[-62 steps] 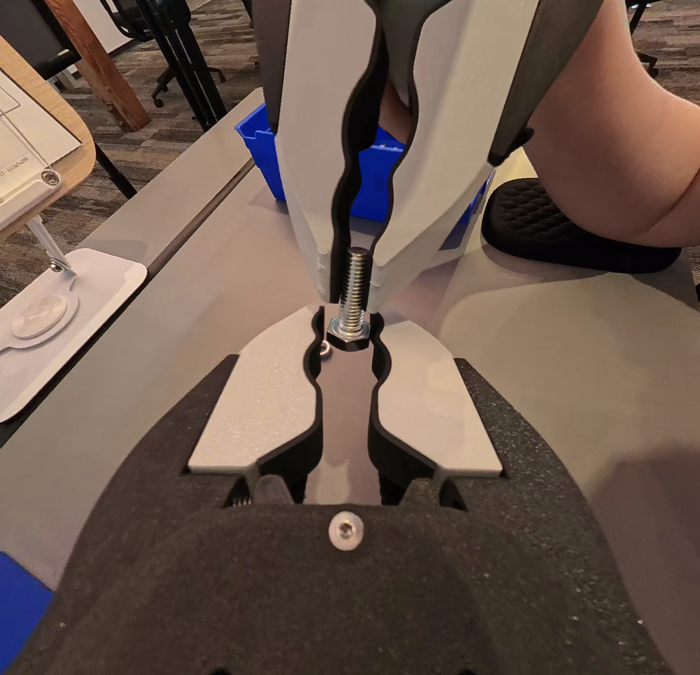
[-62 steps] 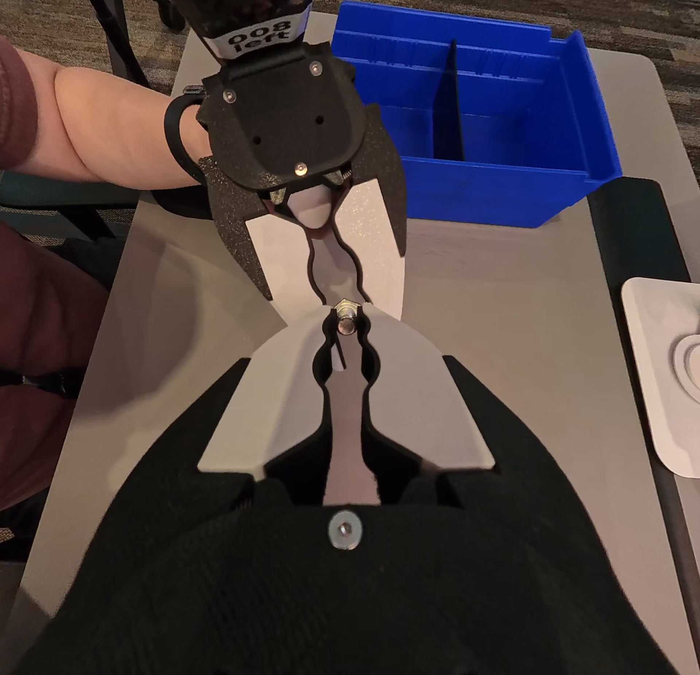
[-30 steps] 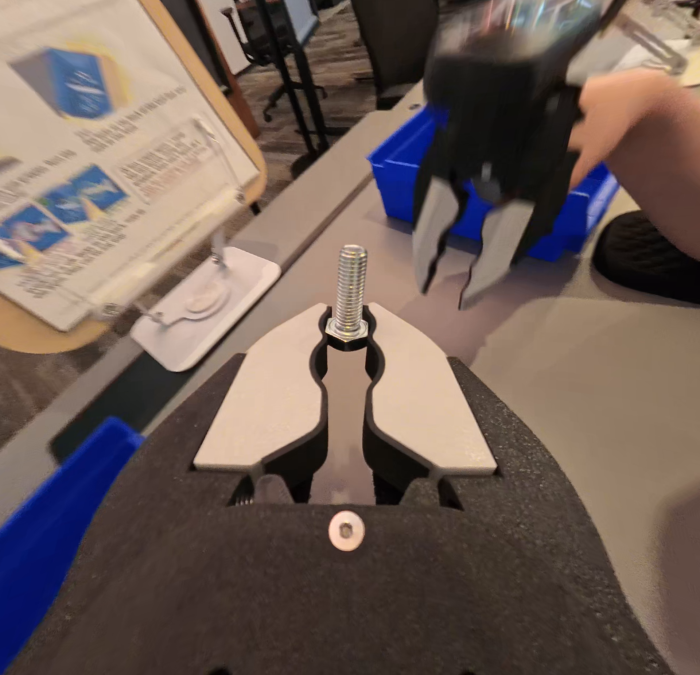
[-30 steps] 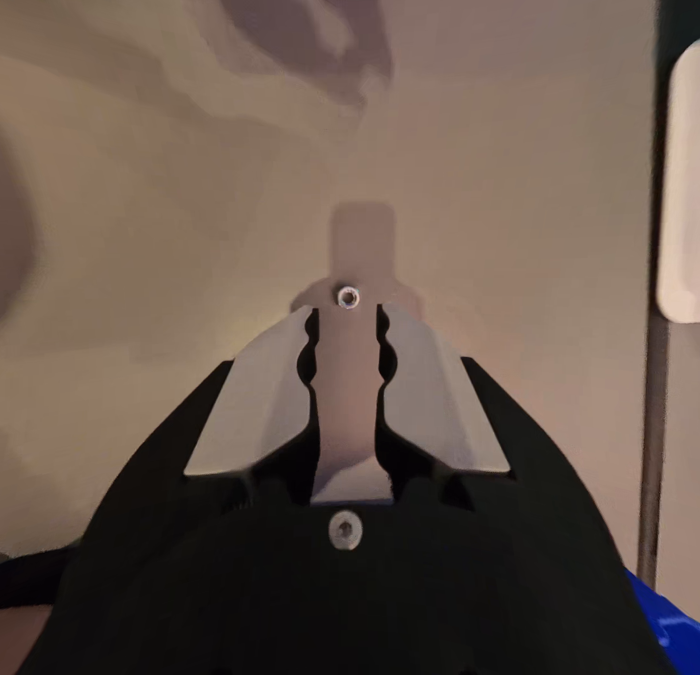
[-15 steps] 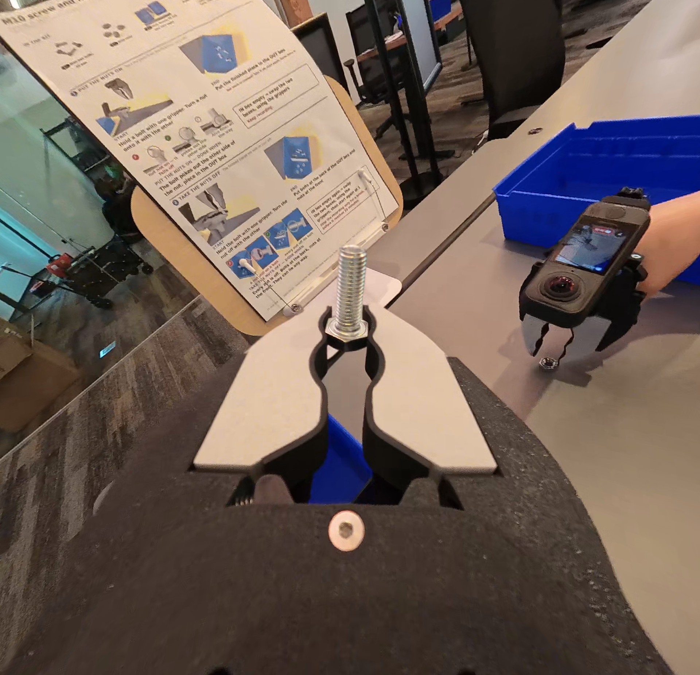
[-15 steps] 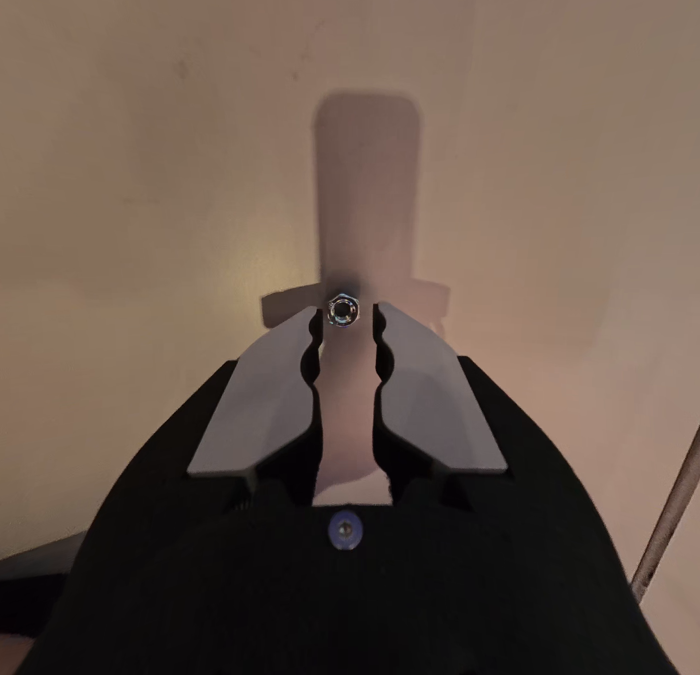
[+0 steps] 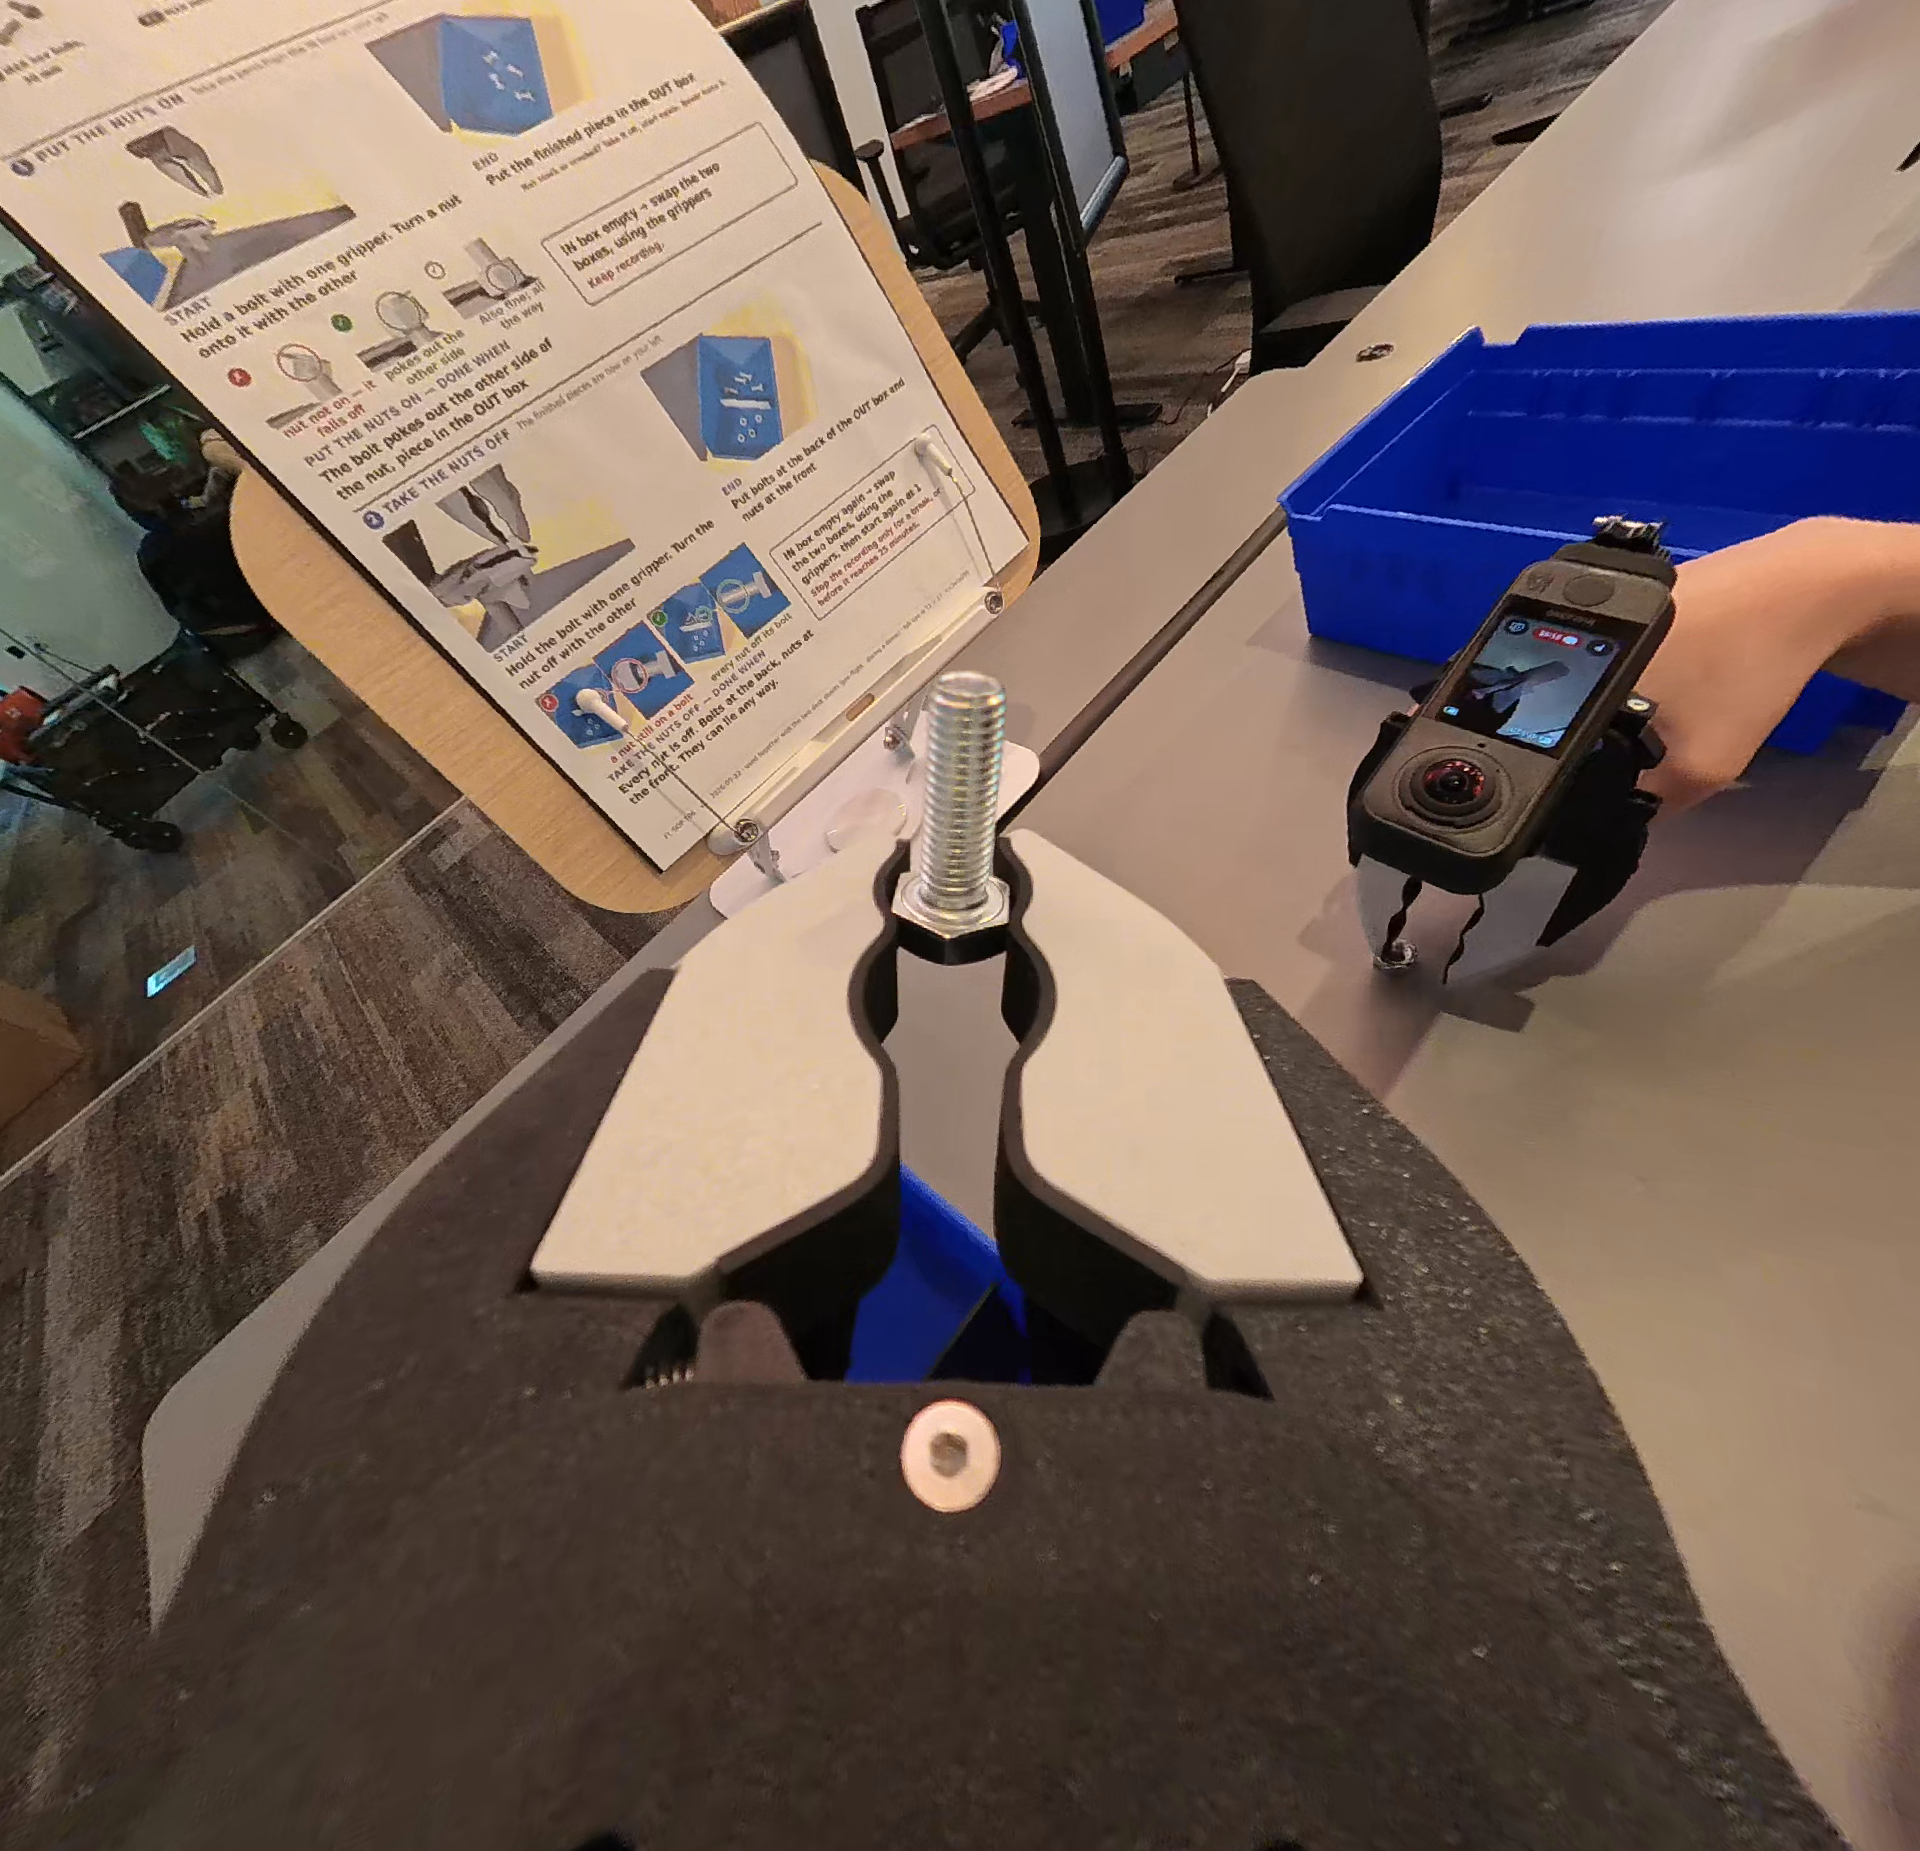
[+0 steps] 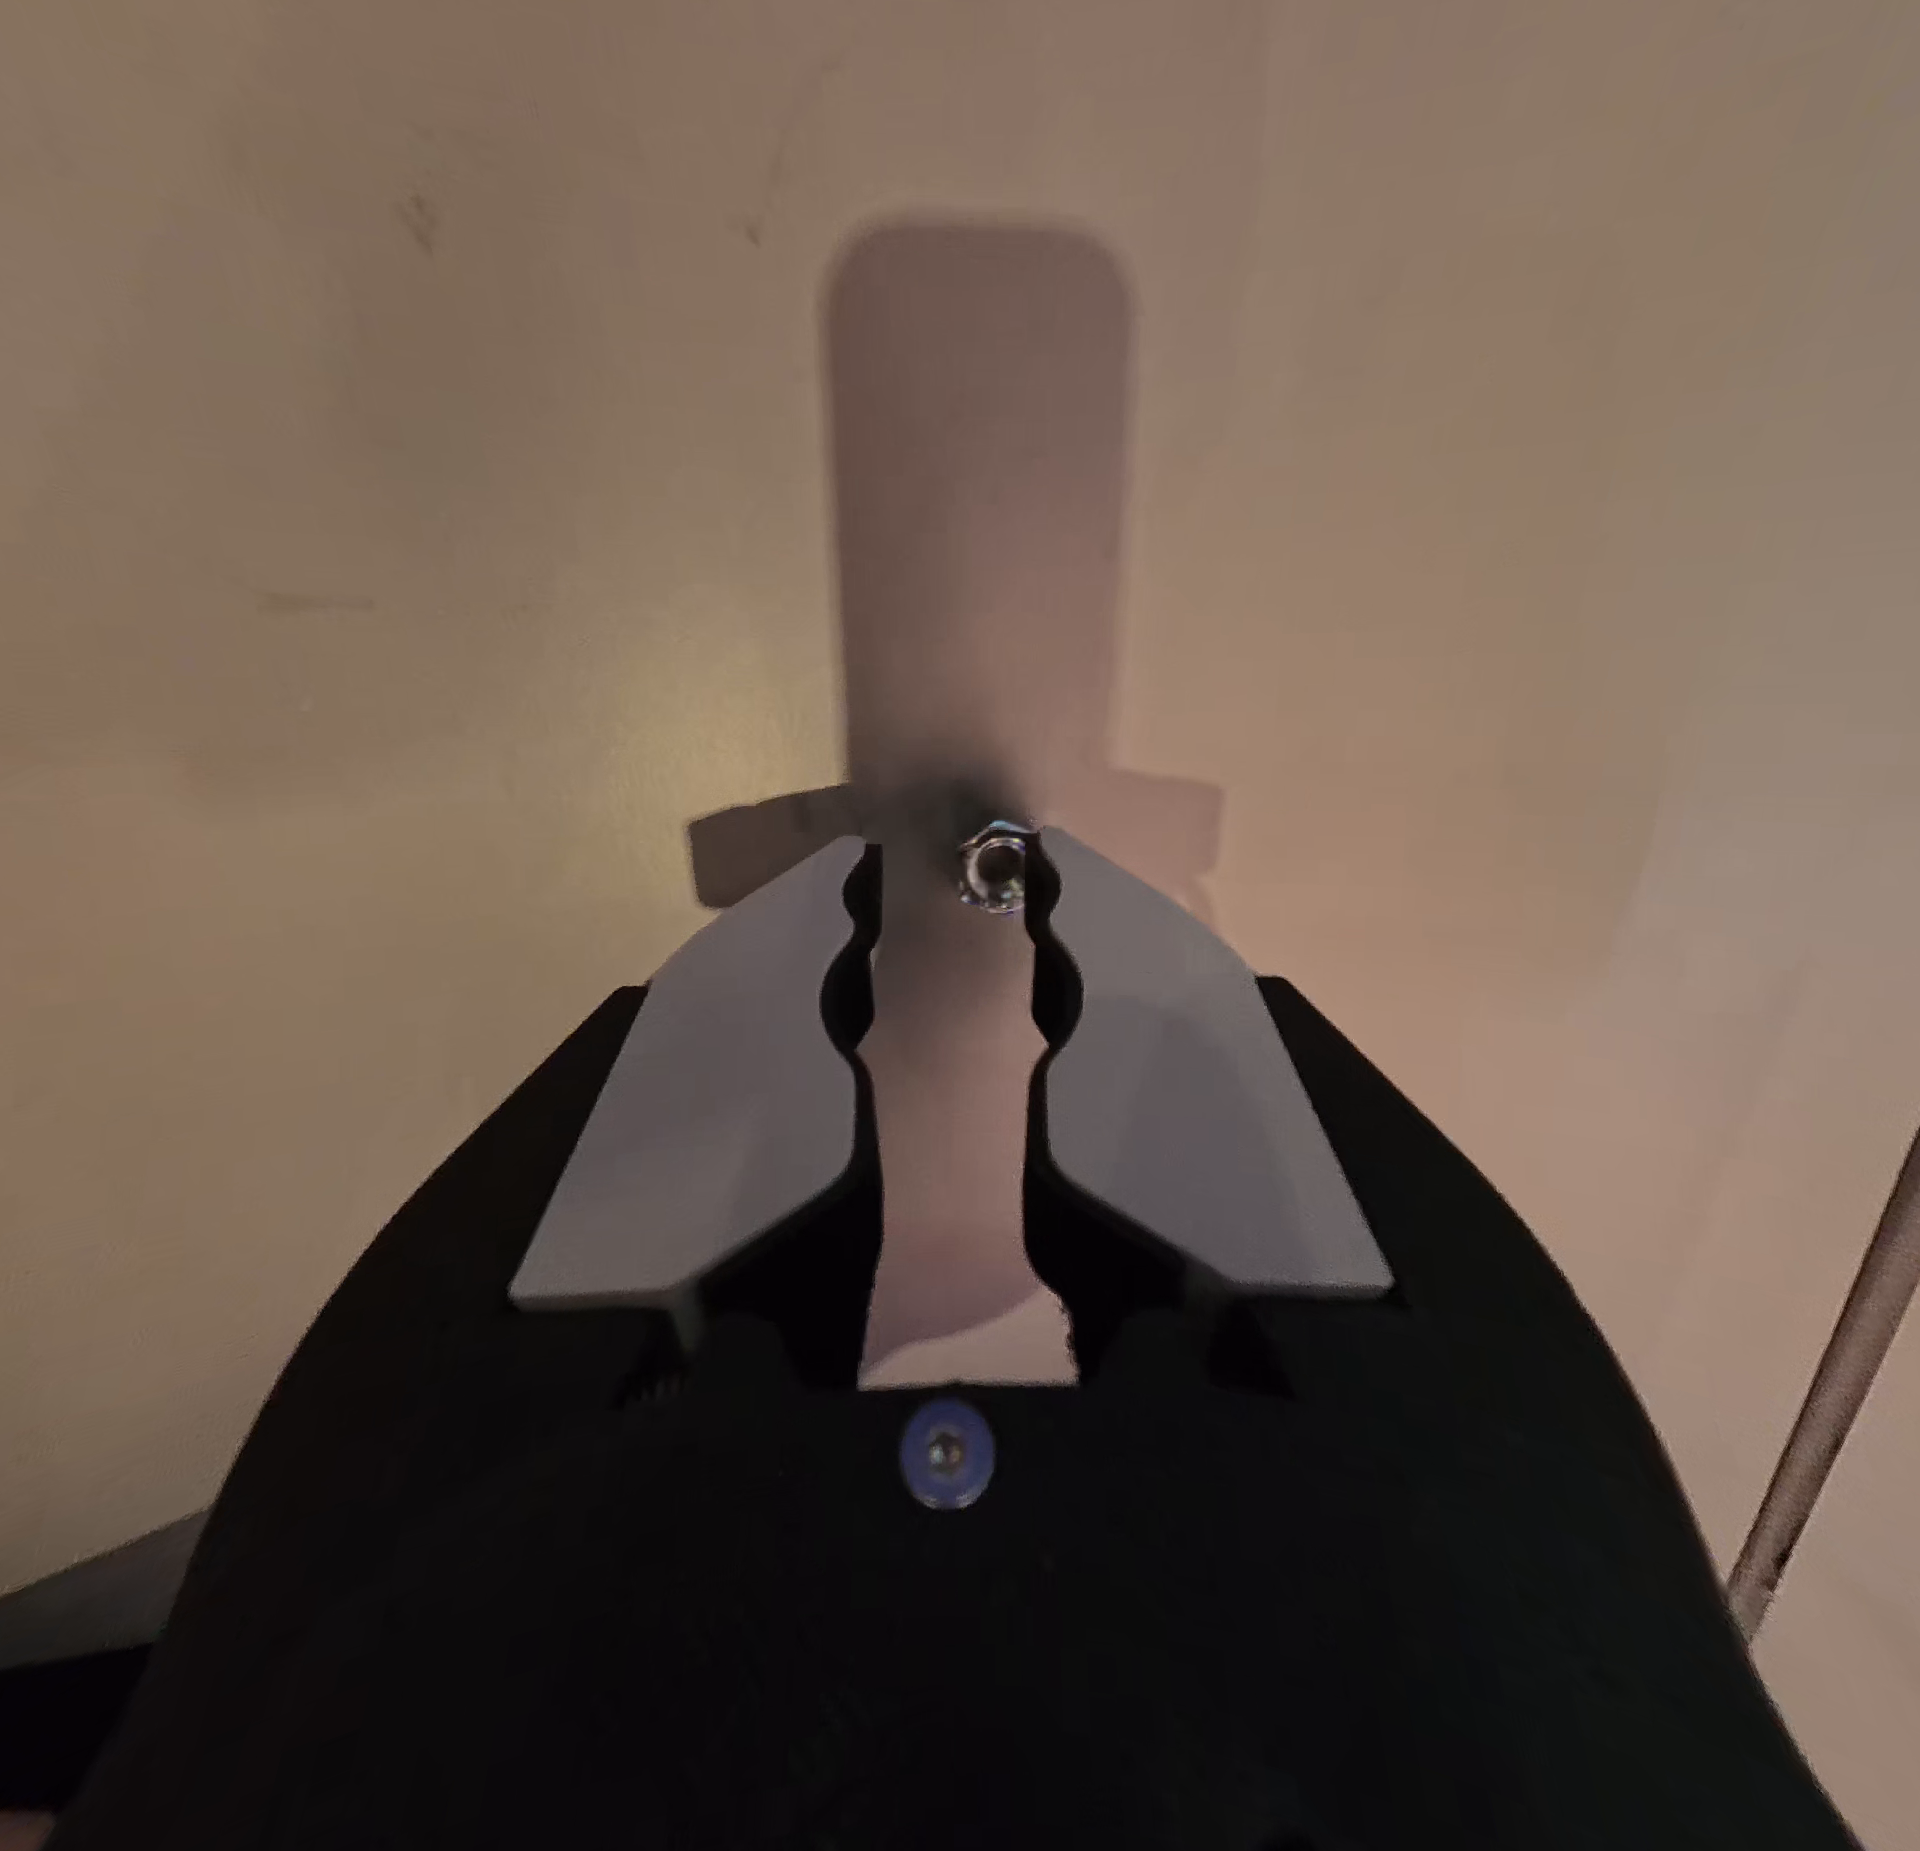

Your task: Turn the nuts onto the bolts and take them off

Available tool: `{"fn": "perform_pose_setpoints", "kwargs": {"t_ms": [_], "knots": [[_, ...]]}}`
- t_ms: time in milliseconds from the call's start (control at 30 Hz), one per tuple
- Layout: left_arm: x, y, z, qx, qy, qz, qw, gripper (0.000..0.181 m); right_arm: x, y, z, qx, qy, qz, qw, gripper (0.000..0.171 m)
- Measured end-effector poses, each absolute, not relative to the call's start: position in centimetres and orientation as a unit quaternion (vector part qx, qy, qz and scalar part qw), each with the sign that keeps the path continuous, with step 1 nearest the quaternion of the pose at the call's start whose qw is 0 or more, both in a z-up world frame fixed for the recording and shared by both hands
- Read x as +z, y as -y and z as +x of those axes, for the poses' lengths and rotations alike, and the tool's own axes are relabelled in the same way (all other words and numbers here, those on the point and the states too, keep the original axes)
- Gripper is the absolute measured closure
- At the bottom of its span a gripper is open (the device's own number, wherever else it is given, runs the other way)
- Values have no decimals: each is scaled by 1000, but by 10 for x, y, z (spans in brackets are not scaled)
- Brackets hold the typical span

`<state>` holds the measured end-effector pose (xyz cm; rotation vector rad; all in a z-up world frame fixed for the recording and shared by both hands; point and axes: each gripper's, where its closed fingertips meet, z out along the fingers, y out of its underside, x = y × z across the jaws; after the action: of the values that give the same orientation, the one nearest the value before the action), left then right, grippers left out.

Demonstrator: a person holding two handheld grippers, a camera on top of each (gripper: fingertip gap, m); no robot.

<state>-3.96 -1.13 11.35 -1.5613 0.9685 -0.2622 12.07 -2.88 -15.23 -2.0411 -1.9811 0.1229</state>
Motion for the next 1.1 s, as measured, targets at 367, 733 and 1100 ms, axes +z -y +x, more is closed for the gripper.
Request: {"fn": "perform_pose_setpoints", "kwargs": {"t_ms": [367,733,1100], "knots": [[113,10,-33,-136,-419,-672,596,167,-151,24,124,40,690,-710,134,145],[116,17,-28,-147,-432,-664,592,167,-157,20,123,24,708,-701,87,144],[115,22,-12,-161,-448,-659,582,167,-157,25,131,12,682,-727,75,152]]}}
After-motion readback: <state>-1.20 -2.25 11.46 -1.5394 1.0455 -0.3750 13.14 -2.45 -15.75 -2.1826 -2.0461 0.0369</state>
